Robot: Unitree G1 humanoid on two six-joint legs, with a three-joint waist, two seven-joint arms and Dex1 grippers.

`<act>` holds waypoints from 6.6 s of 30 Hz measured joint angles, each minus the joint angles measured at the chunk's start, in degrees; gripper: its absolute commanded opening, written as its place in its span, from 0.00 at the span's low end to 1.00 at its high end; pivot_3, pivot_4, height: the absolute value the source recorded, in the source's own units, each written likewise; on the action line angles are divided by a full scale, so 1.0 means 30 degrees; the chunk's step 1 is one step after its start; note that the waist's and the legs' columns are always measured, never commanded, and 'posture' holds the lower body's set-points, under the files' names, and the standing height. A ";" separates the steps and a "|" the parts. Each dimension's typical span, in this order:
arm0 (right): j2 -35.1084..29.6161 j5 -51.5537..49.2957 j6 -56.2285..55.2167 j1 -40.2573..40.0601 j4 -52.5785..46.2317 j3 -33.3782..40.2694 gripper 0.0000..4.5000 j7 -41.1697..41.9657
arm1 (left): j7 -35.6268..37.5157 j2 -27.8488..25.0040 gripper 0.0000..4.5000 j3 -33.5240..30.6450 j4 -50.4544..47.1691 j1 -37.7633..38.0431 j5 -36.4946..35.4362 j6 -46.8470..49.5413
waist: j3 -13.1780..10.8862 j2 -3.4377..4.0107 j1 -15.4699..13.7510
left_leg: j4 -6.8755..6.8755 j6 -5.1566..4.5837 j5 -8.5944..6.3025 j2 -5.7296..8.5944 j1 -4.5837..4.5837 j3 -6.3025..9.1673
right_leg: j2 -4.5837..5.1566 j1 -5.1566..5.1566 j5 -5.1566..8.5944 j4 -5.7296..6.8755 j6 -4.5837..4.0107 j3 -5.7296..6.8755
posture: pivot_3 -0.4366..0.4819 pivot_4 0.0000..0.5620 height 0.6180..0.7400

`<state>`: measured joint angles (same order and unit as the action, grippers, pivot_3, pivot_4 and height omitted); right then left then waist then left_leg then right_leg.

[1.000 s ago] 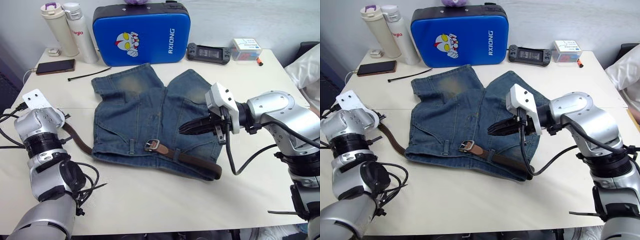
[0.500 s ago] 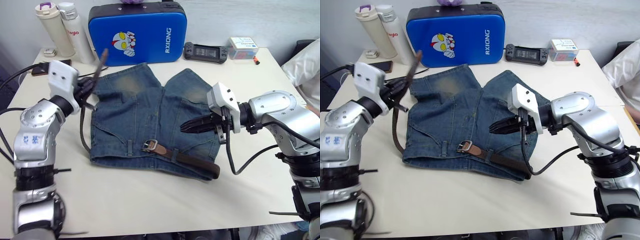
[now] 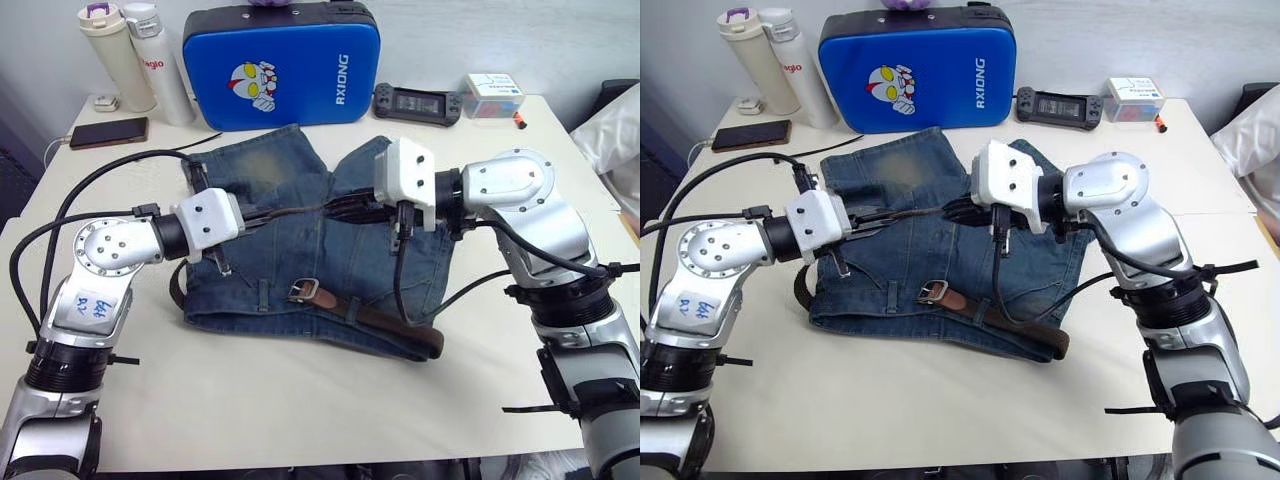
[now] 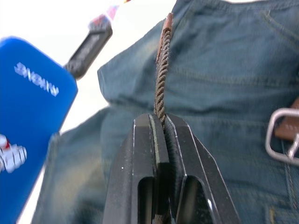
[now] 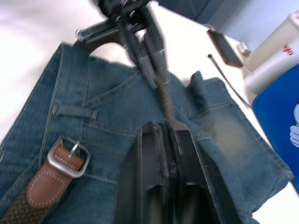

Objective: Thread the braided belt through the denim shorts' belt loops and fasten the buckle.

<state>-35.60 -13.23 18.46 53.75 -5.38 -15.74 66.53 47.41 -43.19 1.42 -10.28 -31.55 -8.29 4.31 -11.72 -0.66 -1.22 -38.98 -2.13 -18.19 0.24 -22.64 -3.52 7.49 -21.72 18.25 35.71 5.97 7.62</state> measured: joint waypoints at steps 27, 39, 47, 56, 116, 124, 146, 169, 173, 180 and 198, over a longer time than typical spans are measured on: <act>0.0922 0.3571 -0.3322 -0.0742 0.2690 -0.0578 0.00 -0.1217 | 0.0677 0.0758 0.55 -0.1657 -0.0589 0.0896 -0.3057 0.4647 | -0.0002 0.0003 0.0112 | -0.0008 -0.0004 0.0003 -0.0007 -0.0002 0.0040 | -0.0007 0.0002 0.0000 0.0017 0.0000 0.0000 | 0.48 0.27 0.87; 0.2292 0.7959 -1.1317 -0.1007 0.4951 -0.0879 0.00 -0.6122 | -1.0853 -0.1512 0.98 -1.1475 -0.2350 0.0629 -2.4904 2.7384 | -0.0007 -0.0008 0.0633 | 0.0006 0.0022 0.0009 0.0012 0.0029 0.0254 | -0.0003 0.0047 0.0002 0.0065 0.0001 -0.0099 | 0.48 0.27 0.87; 0.2735 0.9621 -1.4078 -0.1459 0.5426 -0.1039 0.00 -0.8023 | -1.9845 0.1495 0.98 -0.5793 -0.3817 0.4861 -3.4376 1.8442 | -0.0014 0.0029 0.0590 | -0.0013 0.0071 0.0029 0.0067 0.0078 0.0355 | -0.0047 0.0110 0.0007 0.0072 -0.0010 -0.0408 | 0.48 0.27 0.87; 0.2130 0.9547 -1.4336 -0.2248 0.4946 -0.1081 0.00 -0.7615 | -3.0412 0.8195 0.98 -0.4704 -0.4996 0.4432 -3.4652 1.2600 | -0.0012 0.0010 0.0428 | -0.0033 0.0070 0.0040 0.0026 0.0053 0.0331 | -0.0139 0.0106 0.0007 0.0027 -0.0009 -0.0434 | 0.48 0.27 0.87; -0.1144 -0.1563 0.2462 -0.5119 -0.3015 0.0063 0.97 0.0823 | -2.3745 -0.1625 0.00 -1.0622 -0.0753 1.0957 -3.4717 1.7814 | -0.0024 0.0031 0.0427 | 0.0083 0.0199 0.0027 -0.0056 0.0053 0.0331 | -0.0232 0.0081 0.0025 -0.0101 -0.0044 -0.0531 | 0.48 0.27 0.87; -0.1143 -0.1446 0.2613 -0.4448 -0.2986 0.0062 0.97 0.0729 | -2.3888 -0.1334 0.00 -0.8885 -0.1678 1.1262 -3.4715 1.6867 | -0.0024 0.0032 0.0428 | 0.0111 0.0204 0.0030 -0.0054 0.0055 0.0330 | -0.0231 0.0080 0.0025 -0.0117 -0.0044 -0.0530 | 0.48 0.27 0.87; -0.1081 -0.0586 0.2258 -0.4007 -0.1995 -0.0081 0.97 0.0734 | -2.4055 -0.4494 0.00 -0.7671 -0.1619 1.0585 -3.4631 1.6855 | -0.0026 0.0035 0.0438 | 0.0264 0.0217 0.0080 -0.0034 0.0066 0.0310 | -0.0225 0.0076 0.0026 -0.0217 -0.0045 -0.0533 | 0.48 0.27 0.87; -0.0841 0.0189 0.2102 -0.4015 -0.1903 -0.0092 0.97 0.0461 | -2.6126 -0.4672 0.00 -0.5372 -0.2222 1.0816 -3.3832 1.6787 | -0.0026 0.0036 0.0421 | 0.0285 0.0217 0.0113 -0.0051 0.0078 0.0295 | -0.0265 0.0074 0.0026 -0.0216 -0.0045 -0.0538 | 0.48 0.27 0.87; -0.0803 0.0200 0.2134 -0.4015 -0.1943 -0.0092 0.97 0.0424 | -2.6389 -0.4319 0.00 -0.5198 -0.2312 1.0750 -3.3928 1.6436 | -0.0025 0.0040 0.0423 | 0.0289 0.0218 0.0113 -0.0053 0.0081 0.0294 | -0.0260 0.0073 0.0026 -0.0217 -0.0046 -0.0541 | 0.48 0.27 0.87; -0.0729 0.0252 0.2210 -0.4013 -0.2049 -0.0093 0.97 0.0279 | -2.7522 -0.2181 0.00 -0.3904 -0.2680 1.0049 -3.3930 1.5014 | -0.0024 0.0038 0.0287 | 0.0268 0.0213 0.0115 -0.0032 0.0081 0.0295 | -0.0241 0.0087 0.0025 -0.0212 -0.0044 -0.0540 | 0.48 0.27 0.87; -0.0645 0.0244 0.3215 -0.4161 -0.2807 -0.0091 0.97 -0.0283 | -2.5593 -0.2096 0.00 -0.0842 -0.3009 0.6197 -3.1967 1.6939 | -0.0024 0.0036 0.0116 | 0.0264 0.0211 0.0123 -0.0037 0.0077 0.0285 | -0.0289 0.0082 0.0025 -0.0204 -0.0044 -0.0539 | 0.48 0.27 0.87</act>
<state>-37.54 -12.50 28.11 41.27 -13.80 -16.02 65.69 -29.37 -49.47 -1.10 -19.31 -12.96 -104.19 55.13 -11.80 -0.55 -0.87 -38.19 -1.50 -17.82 0.13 -22.41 -2.67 6.62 -21.47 18.33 35.10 5.84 6.00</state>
